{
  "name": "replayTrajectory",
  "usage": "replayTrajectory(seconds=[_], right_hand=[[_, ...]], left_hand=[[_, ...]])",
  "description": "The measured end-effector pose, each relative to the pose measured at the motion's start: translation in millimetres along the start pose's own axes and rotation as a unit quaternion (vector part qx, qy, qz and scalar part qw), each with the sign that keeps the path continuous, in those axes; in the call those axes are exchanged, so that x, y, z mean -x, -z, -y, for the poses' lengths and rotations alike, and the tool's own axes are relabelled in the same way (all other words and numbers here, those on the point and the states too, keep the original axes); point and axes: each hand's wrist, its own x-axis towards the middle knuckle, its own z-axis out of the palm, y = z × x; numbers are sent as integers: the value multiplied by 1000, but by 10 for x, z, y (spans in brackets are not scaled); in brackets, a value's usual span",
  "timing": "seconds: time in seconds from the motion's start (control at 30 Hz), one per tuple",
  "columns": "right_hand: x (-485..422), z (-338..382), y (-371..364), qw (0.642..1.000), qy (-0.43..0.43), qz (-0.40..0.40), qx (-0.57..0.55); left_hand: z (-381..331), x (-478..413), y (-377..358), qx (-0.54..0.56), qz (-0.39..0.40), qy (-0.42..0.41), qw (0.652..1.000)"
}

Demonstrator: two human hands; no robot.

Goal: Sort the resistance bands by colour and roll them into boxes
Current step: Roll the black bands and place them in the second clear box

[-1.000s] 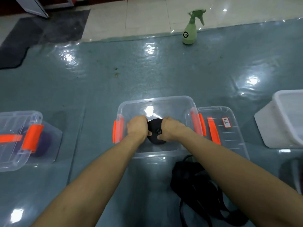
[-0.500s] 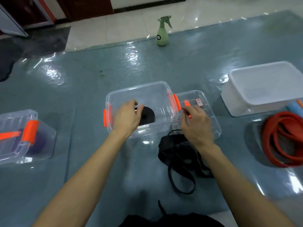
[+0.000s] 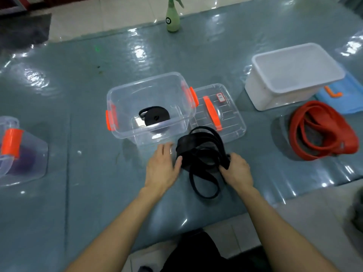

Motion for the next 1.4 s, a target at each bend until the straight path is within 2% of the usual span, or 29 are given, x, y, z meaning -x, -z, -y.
replayTrajectory(seconds=[0.03,0.07,0.1,0.17,0.23,0.33,0.47,0.63,0.7,0.73,0.8,0.83,0.87,0.9,0.93,1.0,1.1,1.17,1.3,1.4], right_hand=[[27,6,-19,1000,25,19,-2],[66,11,-46,999,44,32,-4],[119,17,-72,998,55,34,-16],[239,16,-96,997,62,18,-53],[377,56,-42,995,68,11,-74],[559,261,179,989,119,26,-78],[734,923,504,970,228,74,-35],[1022,2303,839,909,410,72,21],[1157,2770,992,888,456,58,3],[1216,2955,1064,880,472,55,-7],[1297,3220,1176,871,485,81,-2],[1316,3300,1194,873,475,110,3],[1321,3347,1180,879,456,140,1],[1305,3363,1130,882,440,168,-15],[1279,3364,1042,884,428,186,-33],[1210,3334,818,893,416,170,-38],[1144,3233,556,901,413,126,43],[1099,3149,509,900,416,113,66],[1075,3044,664,895,435,78,65],[1129,3053,1009,877,471,75,56]], left_hand=[[-40,1,-117,78,49,109,990],[-61,-45,-211,160,85,202,963],[-78,-116,-284,235,111,260,930],[-115,-228,-334,336,139,294,884],[-55,-232,-250,347,119,287,885],[227,-38,170,370,49,274,886],[832,371,1065,432,-106,260,857],[1414,864,2298,447,-308,196,817],[1621,1127,2639,386,-356,185,831],[1726,1265,2758,335,-335,185,861],[1947,1510,2831,197,-187,233,934],[2060,1610,2790,125,-83,265,952],[2139,1694,2717,73,8,290,954],[2160,1758,2622,52,66,305,949],[2134,1798,2525,58,86,312,944],[2052,1809,2337,92,43,301,948],[1886,1751,2129,111,-54,286,950],[1789,1651,2074,115,-91,243,959],[1495,1332,2069,136,-87,136,978],[1202,955,2169,170,-93,80,978]])
